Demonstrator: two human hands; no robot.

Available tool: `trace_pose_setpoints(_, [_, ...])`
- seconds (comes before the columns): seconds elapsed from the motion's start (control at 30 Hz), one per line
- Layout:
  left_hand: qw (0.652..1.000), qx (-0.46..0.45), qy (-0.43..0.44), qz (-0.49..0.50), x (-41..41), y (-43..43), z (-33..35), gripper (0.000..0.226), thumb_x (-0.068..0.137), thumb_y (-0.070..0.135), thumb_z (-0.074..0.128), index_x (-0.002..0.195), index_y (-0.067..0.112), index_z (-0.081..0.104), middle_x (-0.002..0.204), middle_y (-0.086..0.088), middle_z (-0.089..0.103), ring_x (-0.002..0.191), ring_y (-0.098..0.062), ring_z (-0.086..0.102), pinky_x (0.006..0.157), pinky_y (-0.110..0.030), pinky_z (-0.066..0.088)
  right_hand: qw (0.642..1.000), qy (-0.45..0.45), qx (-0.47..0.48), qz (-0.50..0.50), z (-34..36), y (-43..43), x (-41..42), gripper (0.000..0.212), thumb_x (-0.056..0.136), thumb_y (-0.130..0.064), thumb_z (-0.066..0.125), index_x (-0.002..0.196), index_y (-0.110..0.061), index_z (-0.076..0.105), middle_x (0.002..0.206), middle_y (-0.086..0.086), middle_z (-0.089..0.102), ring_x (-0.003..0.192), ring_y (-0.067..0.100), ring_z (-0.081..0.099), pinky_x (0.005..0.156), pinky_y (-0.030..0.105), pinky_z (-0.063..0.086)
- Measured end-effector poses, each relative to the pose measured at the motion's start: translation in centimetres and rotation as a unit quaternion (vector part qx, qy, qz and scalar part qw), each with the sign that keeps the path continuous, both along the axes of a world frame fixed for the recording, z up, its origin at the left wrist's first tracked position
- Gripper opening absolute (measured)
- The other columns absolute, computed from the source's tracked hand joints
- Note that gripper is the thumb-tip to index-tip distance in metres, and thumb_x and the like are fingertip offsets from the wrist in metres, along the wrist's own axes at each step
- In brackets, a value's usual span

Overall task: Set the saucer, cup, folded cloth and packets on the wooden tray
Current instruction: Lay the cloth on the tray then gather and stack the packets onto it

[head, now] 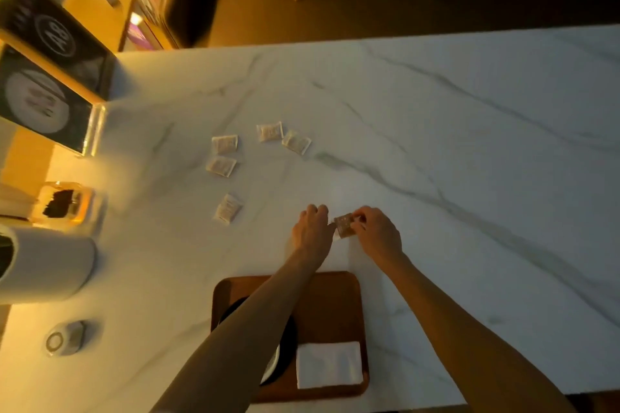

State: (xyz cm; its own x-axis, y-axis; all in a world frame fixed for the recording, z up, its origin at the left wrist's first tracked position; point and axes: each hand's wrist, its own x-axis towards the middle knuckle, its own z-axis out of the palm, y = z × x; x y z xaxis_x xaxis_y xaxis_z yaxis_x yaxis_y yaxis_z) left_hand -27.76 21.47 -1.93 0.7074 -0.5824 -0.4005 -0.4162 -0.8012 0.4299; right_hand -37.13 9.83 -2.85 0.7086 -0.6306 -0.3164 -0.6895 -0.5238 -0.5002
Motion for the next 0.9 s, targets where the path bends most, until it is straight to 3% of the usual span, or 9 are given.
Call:
trace_pose_setpoints(0.2, [1.0,0.017,0.013,-0.014,0.7,-0.6,-2.3,0.027,0.092,0.023,0.063,0.116,0.018,0.052,0.114,-0.005,0.053,0.1,-0.023,0.053,0.083,-0.035,0.05,1.0,0.003,-0.014,0.011,-2.2,0.4,1.5,0.021,0.089,-0.026,0.064,0.109,-0.021,0.06,0.103,0.006,0.06,0.092,0.022,0.06,0.075,0.034,0.057])
trace_pose_setpoints(0.43, [0.999,0.027,0.013,-0.027,0.4,-1.1,-2.1,0.026,0.094,0.018,0.057,0.118,0.014,0.049,0.117,-0.007,0.048,0.103,-0.024,0.046,0.089,-0.035,0.045,0.999,0.034,0.026,0.0,-2.2,-0.1,2.7,0.023,0.086,-0.018,0.066,0.107,-0.012,0.058,0.106,0.012,0.055,0.09,0.026,0.059,0.079,0.035,0.055])
trace_pose_setpoints(0.53, [0.998,0.014,0.055,-0.028,0.9,-0.6,-2.0,0.021,0.094,0.02,0.057,0.113,0.014,0.05,0.113,-0.007,0.05,0.1,-0.025,0.048,0.088,-0.036,0.047,0.997,0.026,0.072,0.0,-1.6,-0.4,3.1,0.016,0.087,-0.013,0.065,0.101,-0.012,0.058,0.097,0.007,0.061,0.085,0.023,0.062,0.074,0.027,0.052])
trace_pose_setpoints(0.63, [0.975,-0.045,0.211,0.06,3.0,1.2,-1.5,0.016,0.093,0.024,0.059,0.101,0.016,0.049,0.101,-0.01,0.061,0.084,-0.026,0.057,0.074,-0.043,0.054,0.992,0.005,0.13,-0.004,-0.8,0.3,4.1,0.011,0.088,-0.011,0.064,0.093,-0.017,0.057,0.086,-0.001,0.063,0.082,0.018,0.063,0.073,0.025,0.051])
trace_pose_setpoints(0.7, [0.939,-0.096,0.307,0.121,4.9,3.2,-0.8,0.021,0.091,0.032,0.063,0.102,0.019,0.05,0.096,-0.009,0.066,0.075,-0.023,0.062,0.063,-0.037,0.056,0.986,-0.021,0.164,0.0,-0.1,1.3,5.7,0.012,0.086,-0.011,0.067,0.087,-0.019,0.058,0.083,-0.005,0.063,0.081,0.012,0.062,0.074,0.024,0.052])
trace_pose_setpoints(0.8, [0.91,-0.16,0.325,0.2,8.1,7.1,0.4,0.013,0.093,0.024,0.063,0.101,0.015,0.06,0.09,-0.008,0.069,0.068,-0.017,0.062,0.065,-0.034,0.056,0.97,-0.059,0.236,0.011,1.0,3.6,9.5,0.019,0.082,-0.013,0.073,0.085,-0.025,0.059,0.083,-0.009,0.065,0.081,0.005,0.062,0.071,0.016,0.049])
trace_pose_setpoints(0.9, [0.879,-0.218,0.298,0.302,10.5,11.3,1.0,0.009,0.095,0.013,0.061,0.098,0.005,0.061,0.078,-0.007,0.064,0.063,-0.016,0.058,0.064,-0.033,0.055,0.956,-0.052,0.286,0.039,1.5,6.6,13.4,0.02,0.079,-0.015,0.076,0.091,-0.024,0.062,0.087,-0.005,0.068,0.086,0.012,0.066,0.072,0.02,0.054])
